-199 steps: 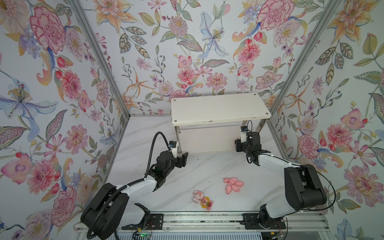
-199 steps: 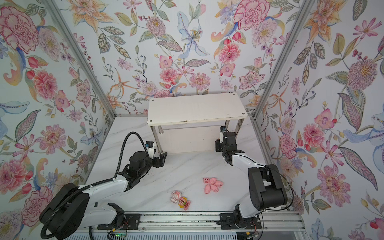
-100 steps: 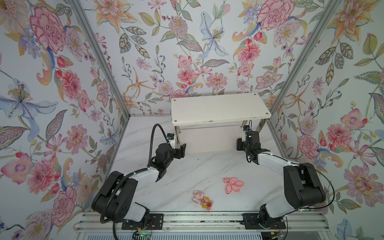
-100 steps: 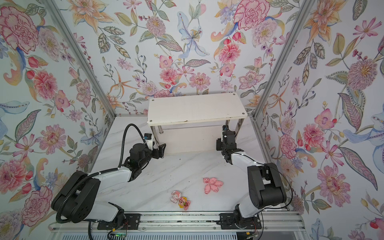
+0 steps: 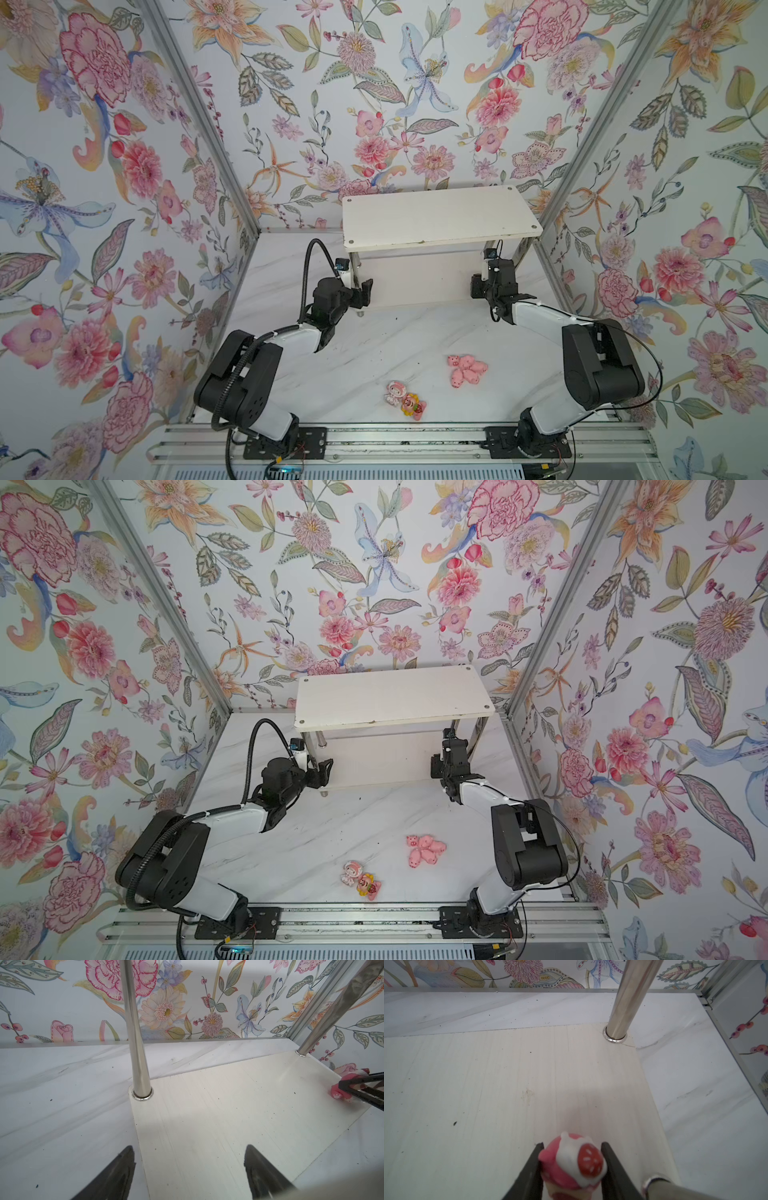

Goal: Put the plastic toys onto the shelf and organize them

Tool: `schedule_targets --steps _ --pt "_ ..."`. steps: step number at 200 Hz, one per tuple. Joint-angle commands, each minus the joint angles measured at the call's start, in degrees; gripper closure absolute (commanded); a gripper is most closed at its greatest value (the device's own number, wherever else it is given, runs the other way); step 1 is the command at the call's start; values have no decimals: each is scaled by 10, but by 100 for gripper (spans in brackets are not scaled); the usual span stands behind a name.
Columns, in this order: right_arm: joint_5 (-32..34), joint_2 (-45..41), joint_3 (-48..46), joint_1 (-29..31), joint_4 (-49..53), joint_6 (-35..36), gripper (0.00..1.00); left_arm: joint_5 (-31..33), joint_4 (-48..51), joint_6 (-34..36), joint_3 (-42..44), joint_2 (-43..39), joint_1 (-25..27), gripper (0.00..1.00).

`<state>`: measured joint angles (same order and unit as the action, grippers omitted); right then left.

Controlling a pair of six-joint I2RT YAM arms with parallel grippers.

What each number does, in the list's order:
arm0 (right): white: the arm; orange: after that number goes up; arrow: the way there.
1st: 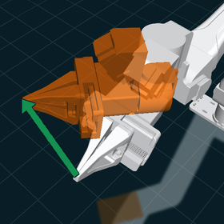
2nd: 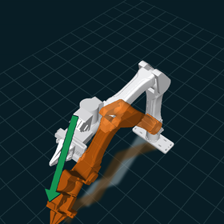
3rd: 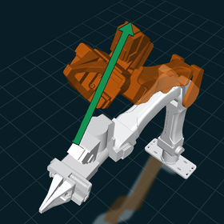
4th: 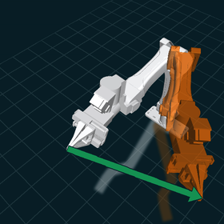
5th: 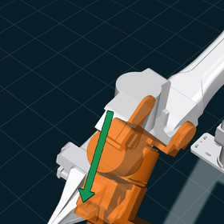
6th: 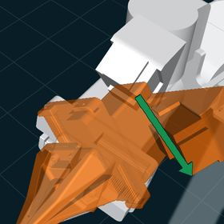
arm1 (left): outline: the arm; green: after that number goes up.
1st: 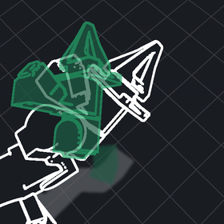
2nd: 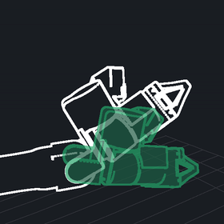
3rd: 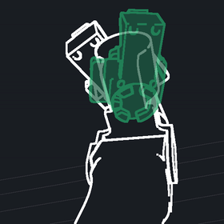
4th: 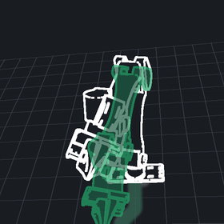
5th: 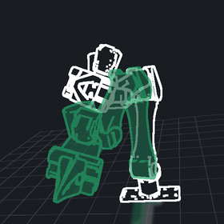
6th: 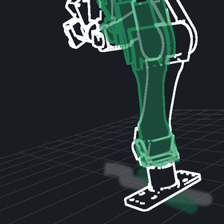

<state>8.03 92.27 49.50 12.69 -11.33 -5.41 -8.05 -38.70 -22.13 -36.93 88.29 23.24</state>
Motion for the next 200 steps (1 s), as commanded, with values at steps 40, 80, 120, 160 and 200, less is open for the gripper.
schedule_targets --steps 40,80,120,160,200 --pt "11 -14 2 13 38 -3 76 -34 -11 36 -29 38 -10 15" --pt "16 -25 1 12 53 4 75 -42 -7 44 -49 51 -12 15" --pt "14 -10 12 7 60 9 71 -48 -7 37 -50 52 -12 15" --pt "2 3 18 7 59 1 51 -50 -10 26 -30 35 -13 12" --pt "-10 -12 16 8 59 -12 37 -52 -9 18 -8 17 -11 11"
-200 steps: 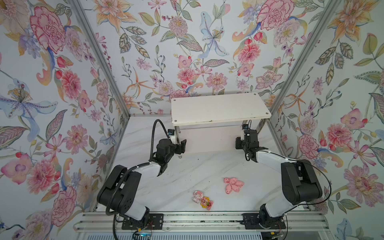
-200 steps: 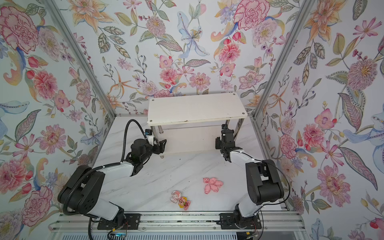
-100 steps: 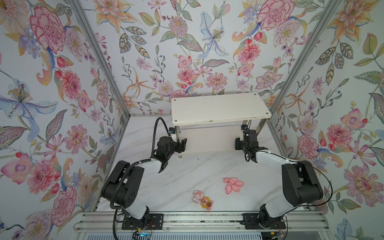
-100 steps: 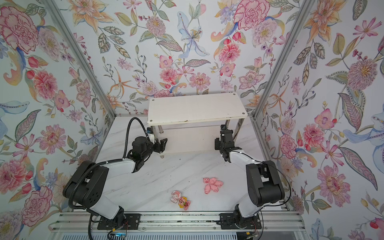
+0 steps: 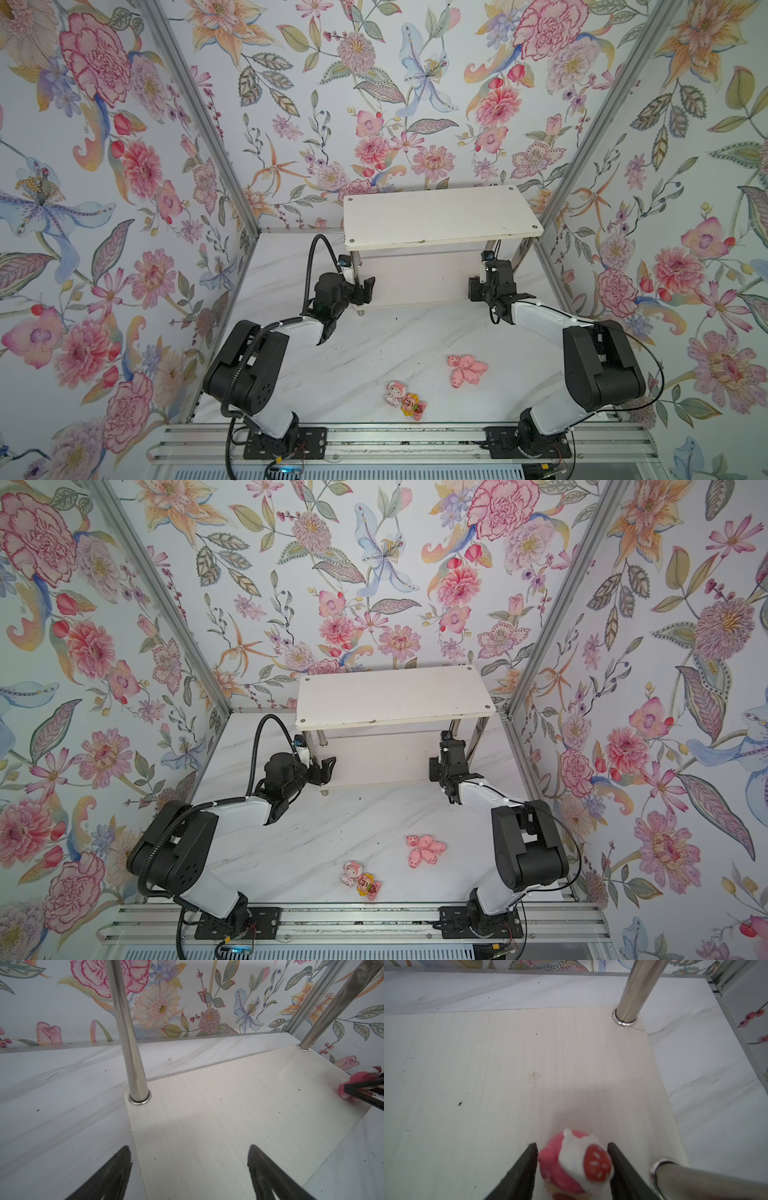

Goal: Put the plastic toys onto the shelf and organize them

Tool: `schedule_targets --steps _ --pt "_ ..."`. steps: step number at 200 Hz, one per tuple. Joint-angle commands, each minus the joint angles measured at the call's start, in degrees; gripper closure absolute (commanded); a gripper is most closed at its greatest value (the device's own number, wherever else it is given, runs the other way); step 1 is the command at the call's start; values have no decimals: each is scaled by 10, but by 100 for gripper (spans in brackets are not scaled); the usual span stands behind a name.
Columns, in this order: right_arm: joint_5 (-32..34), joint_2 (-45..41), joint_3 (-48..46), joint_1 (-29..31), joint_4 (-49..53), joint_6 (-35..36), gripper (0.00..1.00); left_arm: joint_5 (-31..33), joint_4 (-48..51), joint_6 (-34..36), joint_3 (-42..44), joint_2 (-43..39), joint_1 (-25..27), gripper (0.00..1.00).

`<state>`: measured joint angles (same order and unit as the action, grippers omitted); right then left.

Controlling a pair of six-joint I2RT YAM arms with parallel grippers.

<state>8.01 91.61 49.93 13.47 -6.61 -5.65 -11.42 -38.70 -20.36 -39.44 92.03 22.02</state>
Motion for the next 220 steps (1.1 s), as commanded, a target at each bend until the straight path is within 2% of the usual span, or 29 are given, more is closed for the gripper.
schedule_targets --steps 1,32,77,125,148,173,201,220 --pt "-10 -6 11 -1 12 -10 37 -19 -9 1 17 -20 1 10" --pt "-15 -35 6 1 21 -19 28 -17 -4 1 33 -60 5 9" --pt "-13 -120 -29 1 41 -42 22 -13 2 -1 62 -95 18 7" --pt "-39 -224 -82 7 84 -76 22 1 2 -11 114 -135 39 6" --pt "-54 -283 -116 27 120 -94 25 13 11 -13 139 -160 56 6" --pt "-72 -343 -147 84 174 -108 36 34 42 -15 162 -194 84 8" --pt "-86 -380 -174 205 223 -120 51 54 88 -29 193 -240 112 13" --pt "-86 -377 -188 308 236 -145 50 69 123 -40 214 -273 126 16"
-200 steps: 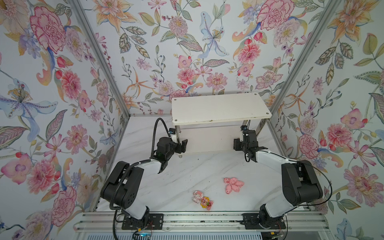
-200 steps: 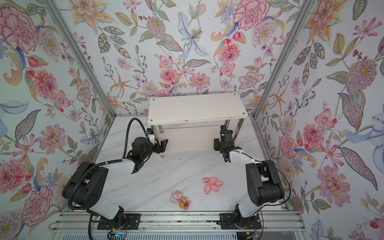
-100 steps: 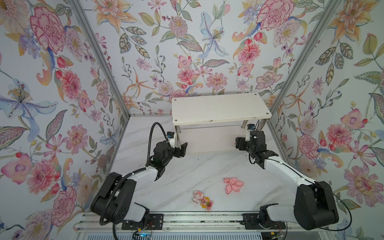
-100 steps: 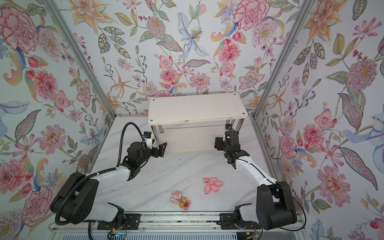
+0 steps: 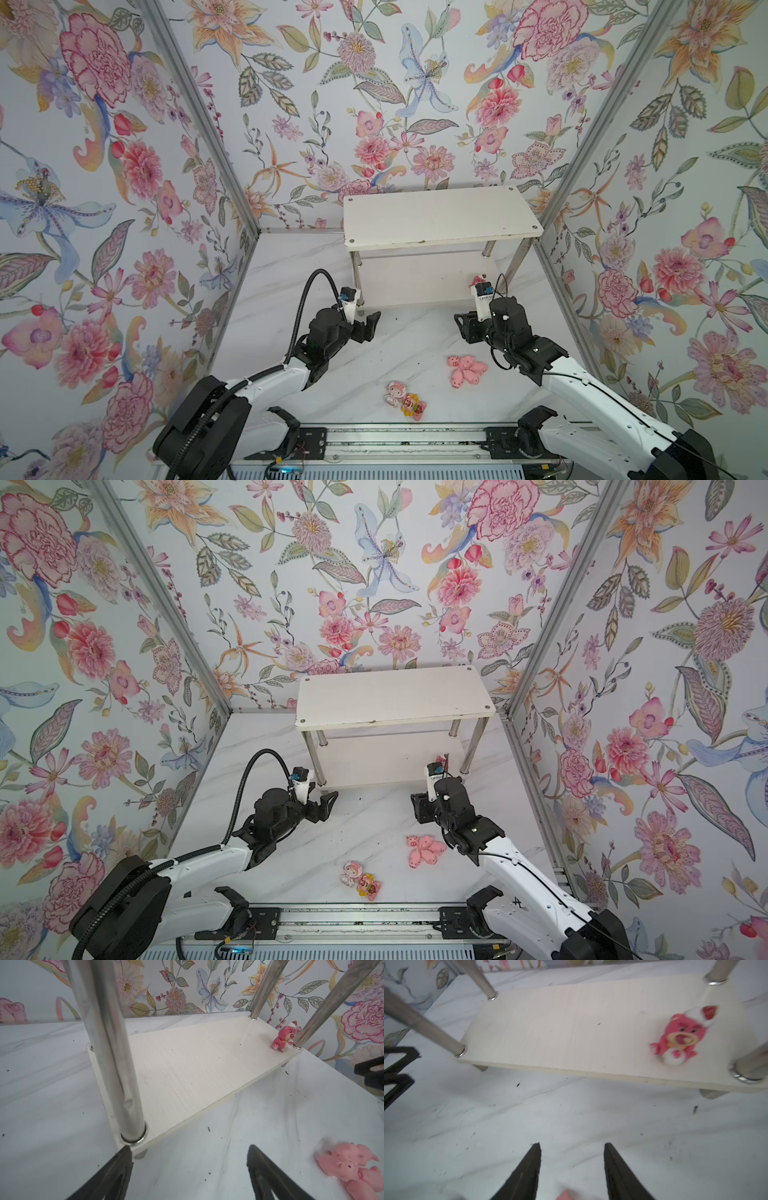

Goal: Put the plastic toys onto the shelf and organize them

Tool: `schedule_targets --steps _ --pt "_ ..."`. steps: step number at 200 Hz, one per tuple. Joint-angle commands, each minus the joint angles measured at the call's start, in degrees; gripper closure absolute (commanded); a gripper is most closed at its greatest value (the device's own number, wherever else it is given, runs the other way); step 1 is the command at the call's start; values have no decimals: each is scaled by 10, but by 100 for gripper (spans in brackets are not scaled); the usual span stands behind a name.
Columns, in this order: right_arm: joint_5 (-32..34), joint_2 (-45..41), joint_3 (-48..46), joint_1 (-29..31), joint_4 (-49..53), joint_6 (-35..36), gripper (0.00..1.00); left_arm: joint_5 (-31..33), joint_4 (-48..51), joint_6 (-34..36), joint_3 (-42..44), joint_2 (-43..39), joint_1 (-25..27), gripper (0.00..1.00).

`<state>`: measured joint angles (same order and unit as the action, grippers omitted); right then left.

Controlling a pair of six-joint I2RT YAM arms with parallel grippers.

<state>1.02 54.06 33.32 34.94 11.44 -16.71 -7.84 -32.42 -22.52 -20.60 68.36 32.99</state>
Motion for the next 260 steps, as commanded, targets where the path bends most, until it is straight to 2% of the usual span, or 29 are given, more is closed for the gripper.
schedule_targets --steps 1,22,43,79,115,152,196,223,260 --pt "-16 0 -22 99 56 -37 49 35 62 -20 26 -38 17 16" --pt "-10 35 -22 195 52 -77 35 43 100 -33 45 -67 31 16" --pt "-34 86 -7 244 37 -111 29 61 132 -45 64 -89 52 16" --pt "-116 167 21 258 -6 -132 20 60 140 -79 98 -121 67 15" --pt "-179 232 45 256 -40 -122 19 47 162 -93 130 -143 72 12" --pt "-231 298 74 252 -57 -112 25 46 164 -90 137 -158 72 10" --pt "-279 350 84 242 -61 -101 32 37 145 -89 135 -134 72 9" --pt "-292 373 92 235 -62 -93 41 35 132 -90 134 -122 71 9" --pt "-294 387 97 219 -67 -78 60 35 130 -89 130 -119 71 9"
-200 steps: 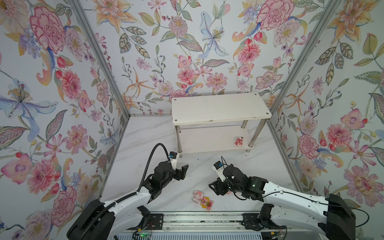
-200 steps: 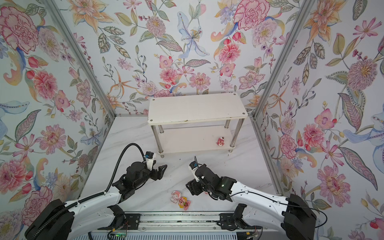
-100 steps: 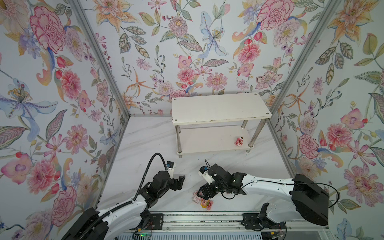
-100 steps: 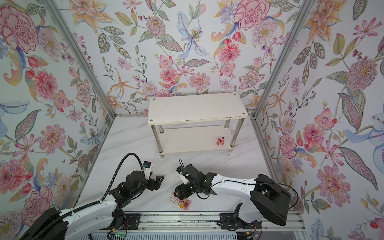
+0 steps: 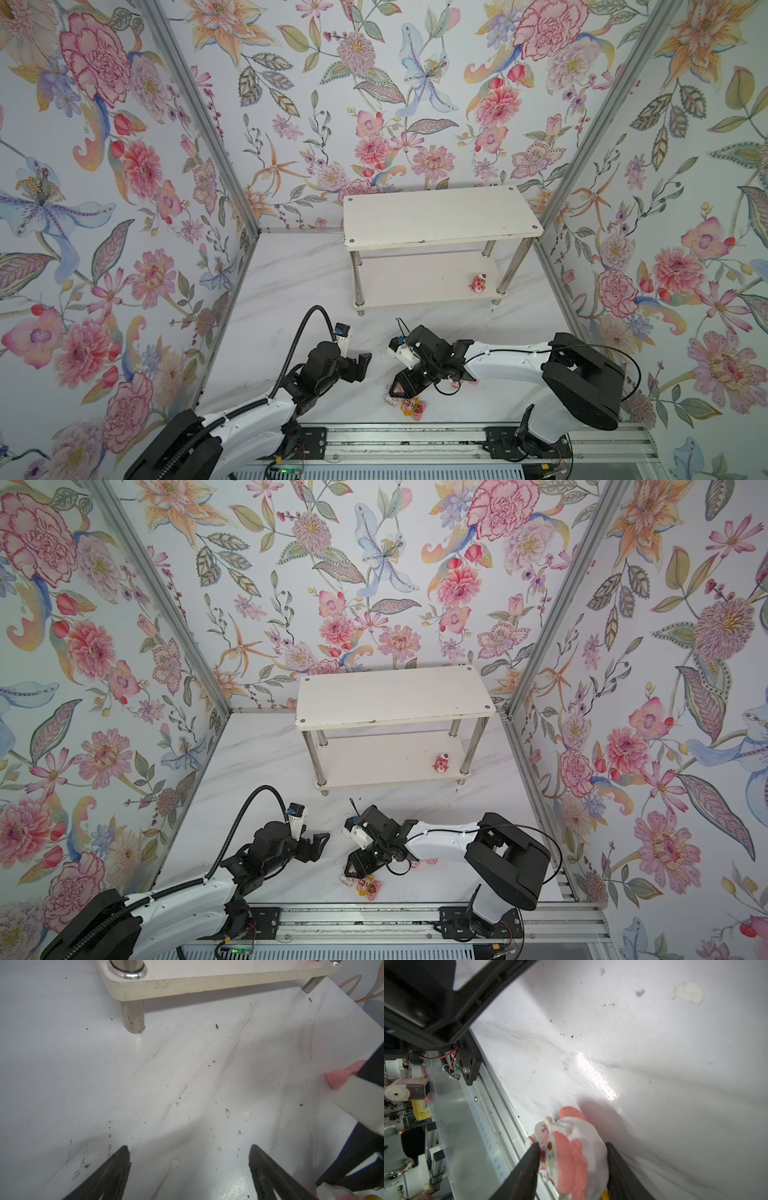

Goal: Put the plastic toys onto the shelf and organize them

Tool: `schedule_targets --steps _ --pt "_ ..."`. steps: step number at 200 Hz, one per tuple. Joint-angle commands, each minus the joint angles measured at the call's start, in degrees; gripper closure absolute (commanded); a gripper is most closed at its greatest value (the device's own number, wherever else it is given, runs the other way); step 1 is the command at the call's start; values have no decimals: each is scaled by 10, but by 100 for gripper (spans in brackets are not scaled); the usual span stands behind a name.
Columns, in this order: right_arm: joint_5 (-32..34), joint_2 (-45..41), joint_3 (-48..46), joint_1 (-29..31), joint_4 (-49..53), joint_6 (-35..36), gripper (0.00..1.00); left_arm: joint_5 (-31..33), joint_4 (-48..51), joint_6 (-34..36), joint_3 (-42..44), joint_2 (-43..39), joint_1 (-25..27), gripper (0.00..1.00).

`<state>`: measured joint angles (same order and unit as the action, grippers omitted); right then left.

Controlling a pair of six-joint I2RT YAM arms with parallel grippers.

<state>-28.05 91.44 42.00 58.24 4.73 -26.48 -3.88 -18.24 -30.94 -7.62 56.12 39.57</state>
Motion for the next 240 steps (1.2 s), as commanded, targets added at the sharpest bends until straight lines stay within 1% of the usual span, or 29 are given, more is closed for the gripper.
schedule_targets --steps 1,18,33,46,54,72,87,105,117,123,128,134,139,151,179,204,218,240 --pt "-3 13 10 -15 0 20 61 -5 -12 -5 1 3 5 9" --pt "-7 15 15 -26 0 34 67 -5 -13 -5 -2 2 5 9" --pt "-6 12 23 -35 1 53 71 -8 -14 -5 -3 0 5 9" --pt "9 1 35 -41 10 79 74 -12 -17 -6 -3 -6 4 9" --pt "31 -8 46 -42 21 106 75 -15 -20 -6 -2 -11 4 9" --pt "107 -36 73 -38 46 175 79 -21 -22 -8 2 -25 -1 8" --pt "205 -63 86 -30 44 244 81 -28 -24 -11 7 -40 -7 8" --pt "313 -94 79 -16 -11 345 82 -39 -27 -12 17 -57 -19 8" --pt "353 -109 66 -13 -74 412 83 -43 -26 -12 22 -68 -26 8" --pt "358 -113 61 -16 -97 440 83 -46 -24 -12 23 -72 -29 8" --pt "359 -115 57 -17 -121 479 84 -46 -23 -11 24 -75 -30 8" --pt "362 -114 55 -17 -140 506 85 -47 -20 -11 25 -79 -32 8" --pt "365 -110 55 -19 -160 542 85 -48 -17 -10 25 -81 -33 8" --pt "375 -94 64 -23 -184 589 84 -47 -10 -7 25 -86 -35 8" --pt "374 -47 102 -46 -199 653 83 -48 -8 -7 29 -92 -42 8" --pt "376 3 132 -61 -223 717 84 -56 -14 -10 32 -91 -49 8" --pt "363 25 151 -76 -223 724 83 -58 -14 -11 33 -91 -55 8" --pt "316 48 163 -90 -249 722 81 -57 -19 -14 38 -90 -62 8"
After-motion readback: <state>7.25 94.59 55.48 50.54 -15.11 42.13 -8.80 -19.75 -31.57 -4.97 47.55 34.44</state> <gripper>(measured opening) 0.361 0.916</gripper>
